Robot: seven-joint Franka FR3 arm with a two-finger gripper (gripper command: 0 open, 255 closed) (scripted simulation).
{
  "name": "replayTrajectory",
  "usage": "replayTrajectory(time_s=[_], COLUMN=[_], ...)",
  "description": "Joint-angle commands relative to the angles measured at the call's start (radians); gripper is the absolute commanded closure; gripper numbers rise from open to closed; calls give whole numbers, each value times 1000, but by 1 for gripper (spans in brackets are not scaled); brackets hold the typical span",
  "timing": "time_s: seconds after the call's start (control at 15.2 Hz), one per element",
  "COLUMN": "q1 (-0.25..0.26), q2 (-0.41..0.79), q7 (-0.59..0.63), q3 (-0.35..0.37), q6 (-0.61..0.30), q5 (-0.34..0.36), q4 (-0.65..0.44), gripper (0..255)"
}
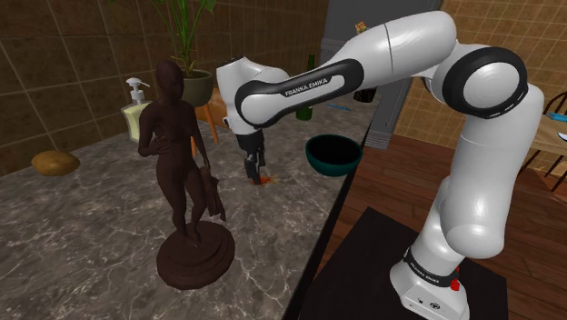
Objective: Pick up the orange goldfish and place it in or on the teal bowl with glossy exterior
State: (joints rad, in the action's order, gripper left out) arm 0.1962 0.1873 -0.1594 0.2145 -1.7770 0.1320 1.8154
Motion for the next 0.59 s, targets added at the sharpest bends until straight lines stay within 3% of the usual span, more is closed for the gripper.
replayTrajectory(time_s=[0.0,0.53], q1=[-2,-4], q2=[-1,0], q7=[0,1], q3=[-1,-3], q6=[-25,-59], q5=[1,3], q4=[27,60], gripper=[0,0])
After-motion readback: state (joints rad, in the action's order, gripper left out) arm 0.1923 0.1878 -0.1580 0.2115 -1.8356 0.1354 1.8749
